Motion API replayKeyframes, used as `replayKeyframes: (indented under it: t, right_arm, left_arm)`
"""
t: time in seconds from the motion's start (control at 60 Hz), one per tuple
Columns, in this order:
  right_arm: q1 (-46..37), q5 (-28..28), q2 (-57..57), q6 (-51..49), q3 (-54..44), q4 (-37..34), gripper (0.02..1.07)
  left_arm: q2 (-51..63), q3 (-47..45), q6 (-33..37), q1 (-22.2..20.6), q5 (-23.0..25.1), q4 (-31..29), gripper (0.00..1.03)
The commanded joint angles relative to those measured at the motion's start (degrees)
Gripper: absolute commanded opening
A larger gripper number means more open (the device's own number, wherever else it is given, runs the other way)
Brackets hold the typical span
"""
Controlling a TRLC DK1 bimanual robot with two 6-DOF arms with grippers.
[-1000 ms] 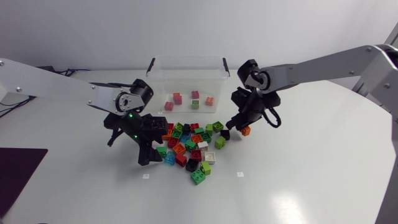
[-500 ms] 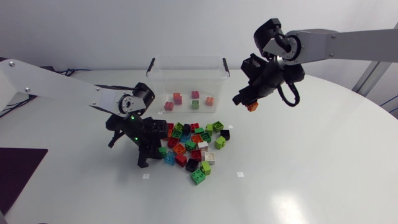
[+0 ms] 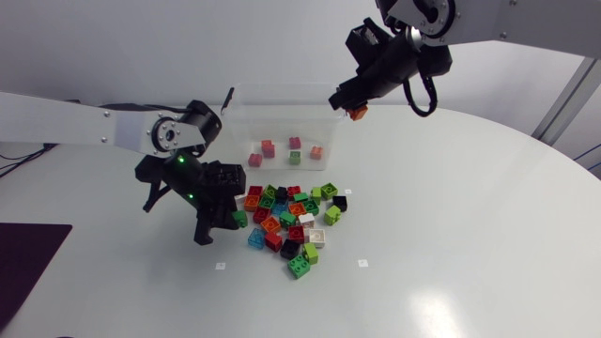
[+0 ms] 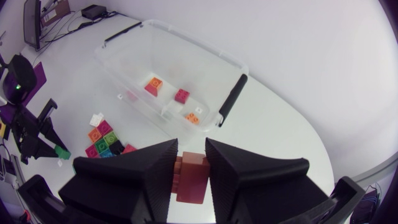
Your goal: Place the duplo bricks in the container
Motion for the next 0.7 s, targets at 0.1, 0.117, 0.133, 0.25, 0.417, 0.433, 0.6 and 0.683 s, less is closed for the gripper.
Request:
replayKeyframes:
  t: [0.1,0.117,0.133,0.25,0.417,0.433,0.6,0.683]
  right_arm:
    - [1.1,-1.4,5.5,0.2,4.0,4.2,0.25]
    - [1.2,-1.4,6.0,0.2,4.3,4.5,0.25]
    - [1.3,-1.4,6.4,0.2,4.6,4.7,0.25]
    - [1.6,-1.4,9.6,0.2,7.7,5.8,0.25]
    - [1.8,-1.5,14.1,0.2,12.9,6.6,0.25]
    - [1.8,-1.5,14.5,0.2,13.5,6.6,0.25]
    - [2.2,-1.5,18.0,0.2,18.4,6.4,0.25]
    - [2.2,-1.5,19.8,0.2,20.8,6.0,0.25]
  left_arm:
    - [-5.2,4.0,-1.3,0.3,2.0,-3.3,0.3]
    - [-5.6,4.1,-1.5,0.3,2.1,-3.3,0.3]
    - [-6.0,4.4,-1.8,0.2,2.1,-3.3,0.3]
    - [-7.6,6.1,-3.7,0.3,3.2,-3.3,0.3]
    - [-7.6,8.9,-5.6,1.2,4.4,-3.2,0.3]
    - [-7.6,9.2,-5.8,1.3,4.7,-3.2,0.3]
    - [-7.2,11.8,-9.1,3.4,6.3,-0.8,0.3]
    - [-7.1,12.5,-10.9,4.1,6.9,1.2,0.31]
